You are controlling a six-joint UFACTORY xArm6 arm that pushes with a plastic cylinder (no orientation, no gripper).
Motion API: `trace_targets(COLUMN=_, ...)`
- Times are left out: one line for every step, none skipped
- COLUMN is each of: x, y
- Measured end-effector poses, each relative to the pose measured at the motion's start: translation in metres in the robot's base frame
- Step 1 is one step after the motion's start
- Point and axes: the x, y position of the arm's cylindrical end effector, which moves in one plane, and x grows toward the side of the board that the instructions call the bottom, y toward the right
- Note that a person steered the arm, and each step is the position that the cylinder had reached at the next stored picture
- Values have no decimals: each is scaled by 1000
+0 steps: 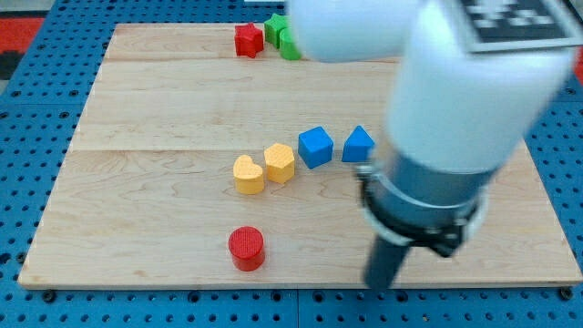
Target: Move the red circle slightly diagonal to the top left of heart
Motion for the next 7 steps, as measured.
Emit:
trace_targets(x=-4, y=-65)
trace_targets(x=-20, y=-112)
trace_targets(x=-36, y=-156)
trace_targets(x=-59, y=-192)
trace_targets(x=-89, y=-221)
trace_targets(x=-113, y=-244)
trace_targets(x=-140, y=-243)
